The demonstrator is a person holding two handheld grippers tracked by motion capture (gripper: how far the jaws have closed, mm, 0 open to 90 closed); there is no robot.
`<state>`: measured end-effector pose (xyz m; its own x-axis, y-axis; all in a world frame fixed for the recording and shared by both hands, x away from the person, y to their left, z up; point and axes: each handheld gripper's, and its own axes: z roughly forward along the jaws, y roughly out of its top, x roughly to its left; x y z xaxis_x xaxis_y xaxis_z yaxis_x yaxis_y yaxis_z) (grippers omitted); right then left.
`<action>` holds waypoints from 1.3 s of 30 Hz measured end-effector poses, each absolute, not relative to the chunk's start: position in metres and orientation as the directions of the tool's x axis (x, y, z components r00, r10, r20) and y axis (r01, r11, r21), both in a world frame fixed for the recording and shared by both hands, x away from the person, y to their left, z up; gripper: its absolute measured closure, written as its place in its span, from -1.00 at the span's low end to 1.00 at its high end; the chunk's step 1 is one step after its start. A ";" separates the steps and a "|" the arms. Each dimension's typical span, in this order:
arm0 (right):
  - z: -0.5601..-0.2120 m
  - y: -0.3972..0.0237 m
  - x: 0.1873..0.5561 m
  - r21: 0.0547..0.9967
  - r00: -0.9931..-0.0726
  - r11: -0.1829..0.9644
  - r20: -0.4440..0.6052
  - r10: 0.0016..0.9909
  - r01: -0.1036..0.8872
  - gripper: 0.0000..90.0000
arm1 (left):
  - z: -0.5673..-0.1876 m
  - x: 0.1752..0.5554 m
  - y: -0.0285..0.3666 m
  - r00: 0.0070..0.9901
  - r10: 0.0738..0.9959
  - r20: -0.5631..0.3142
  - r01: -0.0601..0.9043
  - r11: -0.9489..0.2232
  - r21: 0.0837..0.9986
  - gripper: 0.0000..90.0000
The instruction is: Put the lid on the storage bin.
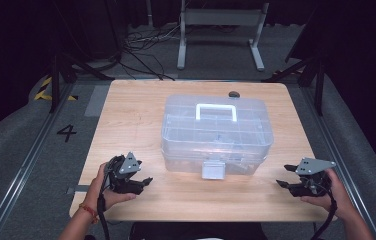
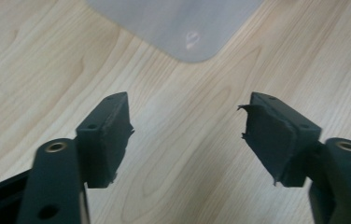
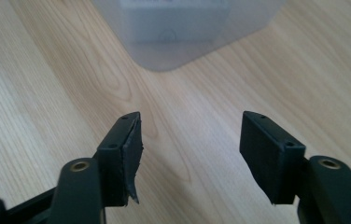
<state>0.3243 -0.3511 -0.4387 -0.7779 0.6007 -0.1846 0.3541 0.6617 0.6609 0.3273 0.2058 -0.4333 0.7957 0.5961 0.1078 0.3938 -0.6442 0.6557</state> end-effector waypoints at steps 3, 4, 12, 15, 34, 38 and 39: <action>-0.446 -0.355 0.323 0.661 -0.767 0.652 -0.177 0.617 0.372 -0.20 | -0.443 0.328 0.212 0.771 0.628 0.101 0.427 -0.629 0.650 -0.44; -0.451 -0.360 0.321 0.671 -0.747 0.630 -0.167 0.643 0.392 -0.28 | -0.449 0.328 0.219 0.769 0.632 0.094 0.437 -0.627 0.645 -0.47; -0.468 -0.379 0.318 0.713 -0.684 0.536 -0.108 0.721 0.452 -0.41 | -0.462 0.329 0.238 0.751 0.659 0.034 0.486 -0.586 0.648 -0.57; -0.477 -0.389 0.321 0.714 -0.641 0.493 -0.081 0.763 0.497 -0.50 | -0.466 0.330 0.243 0.743 0.669 0.022 0.499 -0.574 0.649 -0.61; -0.488 -0.400 0.324 0.741 -0.591 0.394 0.005 0.806 0.544 -0.61 | -0.483 0.335 0.257 0.720 0.693 -0.026 0.518 -0.512 0.685 -0.72; -0.488 -0.400 0.324 0.741 -0.587 0.392 0.004 0.809 0.545 -0.62 | -0.483 0.335 0.256 0.717 0.696 -0.020 0.521 -0.517 0.680 -0.73; -0.488 -0.400 0.324 0.741 -0.587 0.391 0.004 0.810 0.545 -0.62 | -0.483 0.335 0.256 0.717 0.697 -0.021 0.520 -0.514 0.682 -0.73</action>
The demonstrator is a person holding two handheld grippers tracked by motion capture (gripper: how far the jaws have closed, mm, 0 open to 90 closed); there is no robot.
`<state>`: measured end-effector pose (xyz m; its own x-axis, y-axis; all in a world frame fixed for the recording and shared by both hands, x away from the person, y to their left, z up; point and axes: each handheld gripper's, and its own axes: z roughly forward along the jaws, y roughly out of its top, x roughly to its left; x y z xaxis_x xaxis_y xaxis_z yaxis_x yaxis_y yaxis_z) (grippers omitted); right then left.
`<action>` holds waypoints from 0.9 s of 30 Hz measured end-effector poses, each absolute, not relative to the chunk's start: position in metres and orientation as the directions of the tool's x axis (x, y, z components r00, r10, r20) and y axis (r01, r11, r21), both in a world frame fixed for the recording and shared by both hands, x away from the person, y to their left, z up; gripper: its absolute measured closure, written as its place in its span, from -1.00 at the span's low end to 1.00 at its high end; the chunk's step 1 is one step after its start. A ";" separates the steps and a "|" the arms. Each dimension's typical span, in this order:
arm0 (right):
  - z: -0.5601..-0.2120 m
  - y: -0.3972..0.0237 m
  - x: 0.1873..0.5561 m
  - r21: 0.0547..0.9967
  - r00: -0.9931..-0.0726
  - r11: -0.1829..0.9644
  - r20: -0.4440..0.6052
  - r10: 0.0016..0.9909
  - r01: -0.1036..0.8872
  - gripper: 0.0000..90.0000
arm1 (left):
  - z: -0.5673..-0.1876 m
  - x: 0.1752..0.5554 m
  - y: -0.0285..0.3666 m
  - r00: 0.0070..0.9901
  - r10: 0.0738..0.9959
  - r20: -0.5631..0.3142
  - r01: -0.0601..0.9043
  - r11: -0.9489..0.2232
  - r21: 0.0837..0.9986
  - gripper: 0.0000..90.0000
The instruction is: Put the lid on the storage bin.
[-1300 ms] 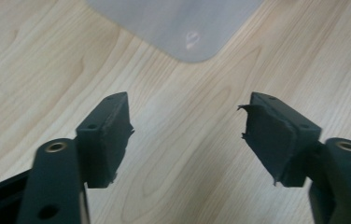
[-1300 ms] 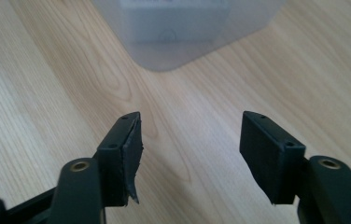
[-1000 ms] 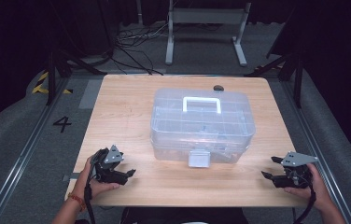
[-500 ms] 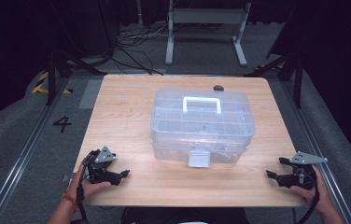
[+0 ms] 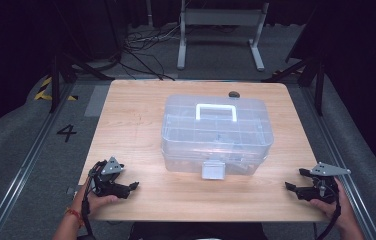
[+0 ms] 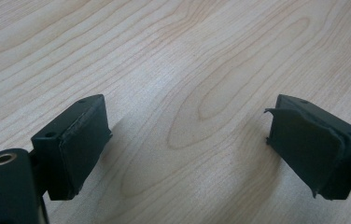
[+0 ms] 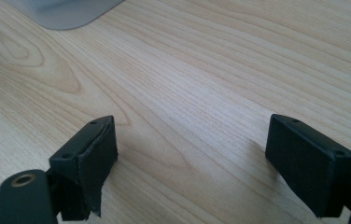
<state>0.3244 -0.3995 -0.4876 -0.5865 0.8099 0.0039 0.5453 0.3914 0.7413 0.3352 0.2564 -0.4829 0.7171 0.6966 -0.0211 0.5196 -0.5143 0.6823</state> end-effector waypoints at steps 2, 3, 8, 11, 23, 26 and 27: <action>-0.488 -0.400 0.324 0.741 -0.586 0.391 0.004 0.810 0.546 -0.62 | -0.483 0.335 0.256 0.717 0.697 -0.022 0.521 -0.515 0.681 -0.73; -0.488 -0.400 0.324 0.741 -0.586 0.391 0.004 0.810 0.546 -0.62 | -0.483 0.335 0.256 0.717 0.696 -0.021 0.521 -0.517 0.680 -0.73; -0.488 -0.400 0.324 0.741 -0.584 0.389 0.005 0.812 0.547 -0.62 | -0.483 0.335 0.256 0.716 0.698 -0.021 0.522 -0.515 0.680 -0.73; -0.488 -0.400 0.325 0.741 -0.583 0.388 0.005 0.812 0.548 -0.62 | -0.482 0.336 0.257 0.717 0.697 -0.012 0.519 -0.522 0.677 -0.73; -0.488 -0.400 0.324 0.742 -0.583 0.389 0.004 0.812 0.547 -0.62 | -0.482 0.337 0.256 0.708 0.706 -0.009 0.526 -0.519 0.674 -0.72; -0.488 -0.400 0.324 0.741 -0.583 0.390 0.002 0.813 0.547 -0.62 | -0.482 0.337 0.256 0.707 0.707 -0.008 0.526 -0.518 0.674 -0.72; -0.488 -0.400 0.324 0.741 -0.581 0.388 0.004 0.814 0.548 -0.62 | -0.482 0.337 0.256 0.706 0.708 -0.011 0.525 -0.514 0.679 -0.72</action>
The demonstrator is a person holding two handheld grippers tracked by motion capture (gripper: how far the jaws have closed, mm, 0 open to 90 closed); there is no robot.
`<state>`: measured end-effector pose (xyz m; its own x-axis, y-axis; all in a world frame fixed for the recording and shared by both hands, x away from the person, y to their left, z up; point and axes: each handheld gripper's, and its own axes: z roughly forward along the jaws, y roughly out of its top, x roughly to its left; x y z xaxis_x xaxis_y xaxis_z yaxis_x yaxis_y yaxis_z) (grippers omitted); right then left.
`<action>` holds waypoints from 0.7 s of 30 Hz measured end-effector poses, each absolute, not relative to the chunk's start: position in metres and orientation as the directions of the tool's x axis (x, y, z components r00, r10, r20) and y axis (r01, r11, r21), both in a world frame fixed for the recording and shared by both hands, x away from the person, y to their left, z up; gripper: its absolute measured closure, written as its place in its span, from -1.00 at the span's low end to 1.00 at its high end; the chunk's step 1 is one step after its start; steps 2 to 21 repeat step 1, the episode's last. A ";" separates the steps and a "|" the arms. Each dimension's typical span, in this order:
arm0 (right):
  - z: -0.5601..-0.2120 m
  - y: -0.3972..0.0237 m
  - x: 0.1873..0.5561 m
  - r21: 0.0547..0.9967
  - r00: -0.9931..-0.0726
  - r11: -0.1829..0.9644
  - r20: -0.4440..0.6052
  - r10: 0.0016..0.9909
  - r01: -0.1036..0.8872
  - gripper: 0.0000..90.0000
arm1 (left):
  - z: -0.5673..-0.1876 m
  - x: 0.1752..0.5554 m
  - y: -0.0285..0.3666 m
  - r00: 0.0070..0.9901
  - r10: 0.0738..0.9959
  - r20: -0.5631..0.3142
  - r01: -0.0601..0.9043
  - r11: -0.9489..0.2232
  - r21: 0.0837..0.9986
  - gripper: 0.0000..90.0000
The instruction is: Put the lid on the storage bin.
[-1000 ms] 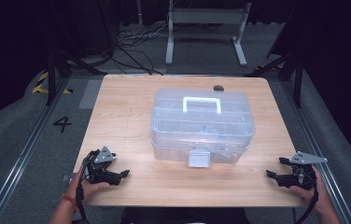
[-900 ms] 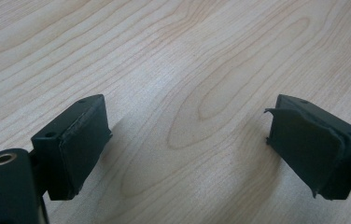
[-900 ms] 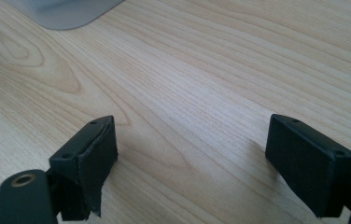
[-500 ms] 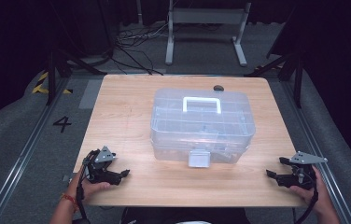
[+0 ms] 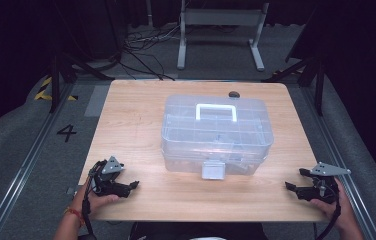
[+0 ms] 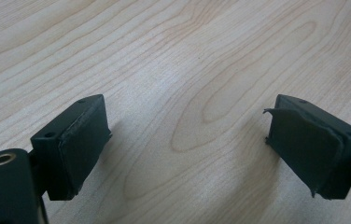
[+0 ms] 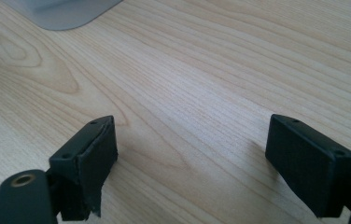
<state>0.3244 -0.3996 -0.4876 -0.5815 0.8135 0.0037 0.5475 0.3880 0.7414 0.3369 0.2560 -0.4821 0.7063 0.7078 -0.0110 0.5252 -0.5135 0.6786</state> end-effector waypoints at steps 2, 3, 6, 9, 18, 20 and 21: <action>-0.488 -0.400 0.324 0.741 -0.580 0.388 0.003 0.814 0.548 -0.62 | -0.482 0.337 0.256 0.706 0.708 -0.011 0.526 -0.514 0.678 -0.72; -0.488 -0.400 0.324 0.741 -0.580 0.388 0.003 0.814 0.548 -0.62 | -0.482 0.337 0.256 0.706 0.708 -0.011 0.526 -0.514 0.678 -0.72; -0.488 -0.400 0.324 0.741 -0.580 0.388 0.003 0.814 0.548 -0.62 | -0.482 0.337 0.256 0.706 0.708 -0.011 0.526 -0.514 0.678 -0.72; -0.488 -0.400 0.324 0.741 -0.580 0.388 0.003 0.814 0.548 -0.62 | -0.482 0.337 0.256 0.706 0.708 -0.011 0.526 -0.514 0.678 -0.72; -0.488 -0.400 0.324 0.741 -0.580 0.388 0.003 0.814 0.548 -0.62 | -0.482 0.337 0.256 0.706 0.708 -0.011 0.526 -0.514 0.678 -0.72; -0.488 -0.400 0.324 0.741 -0.580 0.388 0.003 0.814 0.548 -0.62 | -0.482 0.337 0.256 0.706 0.708 -0.011 0.526 -0.514 0.678 -0.72; -0.488 -0.400 0.324 0.741 -0.580 0.388 0.003 0.814 0.548 -0.62 | -0.482 0.337 0.256 0.706 0.708 -0.011 0.526 -0.514 0.678 -0.72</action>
